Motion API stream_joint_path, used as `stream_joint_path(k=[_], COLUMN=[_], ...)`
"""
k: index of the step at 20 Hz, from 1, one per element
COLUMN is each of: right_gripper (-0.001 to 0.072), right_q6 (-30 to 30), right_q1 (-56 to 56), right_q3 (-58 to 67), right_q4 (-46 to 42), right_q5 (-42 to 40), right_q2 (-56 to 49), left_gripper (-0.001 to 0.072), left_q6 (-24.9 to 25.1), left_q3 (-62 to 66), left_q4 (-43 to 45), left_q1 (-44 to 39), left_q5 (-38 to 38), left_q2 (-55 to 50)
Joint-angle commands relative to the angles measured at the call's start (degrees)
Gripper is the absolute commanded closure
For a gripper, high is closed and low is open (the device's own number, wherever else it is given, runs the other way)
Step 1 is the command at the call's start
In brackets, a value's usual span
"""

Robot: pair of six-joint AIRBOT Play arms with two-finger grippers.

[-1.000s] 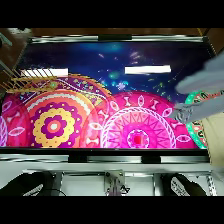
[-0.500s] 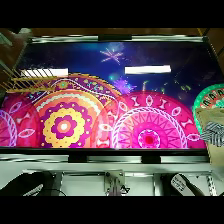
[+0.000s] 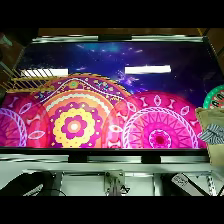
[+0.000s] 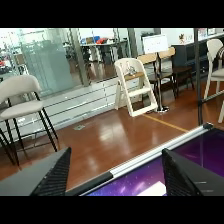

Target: Fold the shirts.

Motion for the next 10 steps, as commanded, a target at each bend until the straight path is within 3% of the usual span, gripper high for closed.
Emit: stream_joint_path(k=[1, 7, 10], right_gripper=[0.0642, 0.0642, 0.0642], right_q6=[0.26, 0.55, -0.04], right_q1=[-5.22, -15.39, -20.57], right_q3=[0.0, 0.0, 0.0], right_q4=[0.59, 6.64, 10.62], right_q5=[-0.48, -4.96, -5.11], right_q2=[-1.2, -2.21, -3.15], left_gripper=[0.0034, 0.0035, 0.0034], left_q6=[-0.07, -0.11, -3.65], left_q3=[-0.02, -0.02, -0.02], left_q4=[0.02, 0.0, 0.02], left_q1=[0.09, 0.09, 0.09], left_q5=[-4.52, -9.77, -11.45], left_q2=[0.02, 0.2, 0.87])
